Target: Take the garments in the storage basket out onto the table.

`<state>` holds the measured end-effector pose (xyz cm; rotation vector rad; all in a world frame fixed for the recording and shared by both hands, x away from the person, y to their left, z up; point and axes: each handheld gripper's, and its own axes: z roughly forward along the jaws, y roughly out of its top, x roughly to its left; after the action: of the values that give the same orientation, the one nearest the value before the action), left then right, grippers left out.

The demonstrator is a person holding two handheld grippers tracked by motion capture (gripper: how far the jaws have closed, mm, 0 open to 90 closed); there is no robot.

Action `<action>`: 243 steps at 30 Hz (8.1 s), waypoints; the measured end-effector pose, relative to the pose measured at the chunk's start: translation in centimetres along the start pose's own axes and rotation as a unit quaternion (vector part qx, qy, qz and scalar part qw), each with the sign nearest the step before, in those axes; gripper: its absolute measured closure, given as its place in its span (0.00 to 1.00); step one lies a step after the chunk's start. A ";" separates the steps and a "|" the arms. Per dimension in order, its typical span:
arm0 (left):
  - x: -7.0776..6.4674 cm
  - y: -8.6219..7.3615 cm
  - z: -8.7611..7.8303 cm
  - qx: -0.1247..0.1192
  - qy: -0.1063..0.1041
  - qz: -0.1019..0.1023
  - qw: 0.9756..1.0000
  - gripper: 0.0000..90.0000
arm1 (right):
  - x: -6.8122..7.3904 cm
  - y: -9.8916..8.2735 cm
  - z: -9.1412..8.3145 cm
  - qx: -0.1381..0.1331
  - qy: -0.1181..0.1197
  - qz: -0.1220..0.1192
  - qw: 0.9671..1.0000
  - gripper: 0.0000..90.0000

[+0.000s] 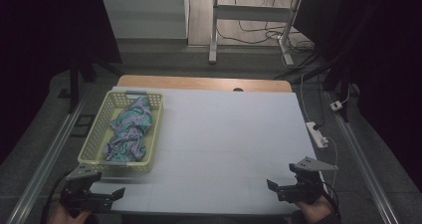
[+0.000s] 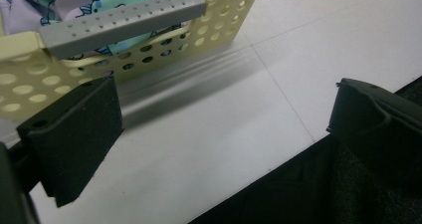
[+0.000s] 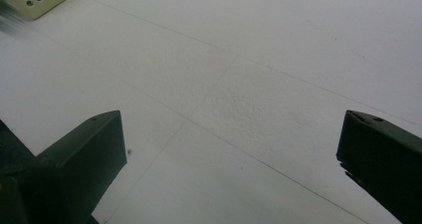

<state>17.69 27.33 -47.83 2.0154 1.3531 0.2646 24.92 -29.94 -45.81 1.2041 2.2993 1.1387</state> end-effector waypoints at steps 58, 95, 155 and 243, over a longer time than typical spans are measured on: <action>3.9 6.7 3.5 -0.027 -0.006 0.012 1.000 0.00 | 0.1 0.2 0.6 0.026 0.017 -0.011 0.999 0.00; 8.8 14.3 9.1 0.035 0.056 0.015 0.998 0.00 | 0.1 0.2 0.7 0.035 0.018 -0.012 0.999 0.00; 10.8 18.3 8.6 0.080 0.030 -0.029 0.996 0.79 | 0.1 0.3 0.9 0.043 0.016 -0.011 0.999 0.00; -9.0 32.6 8.9 -0.020 -0.140 0.143 0.980 0.78 | 0.1 0.2 0.6 0.032 0.017 -0.016 0.999 0.01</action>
<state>42.37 8.35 -31.93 2.1184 0.8790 0.1285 25.33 -29.46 -46.07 1.1755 2.3891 1.0906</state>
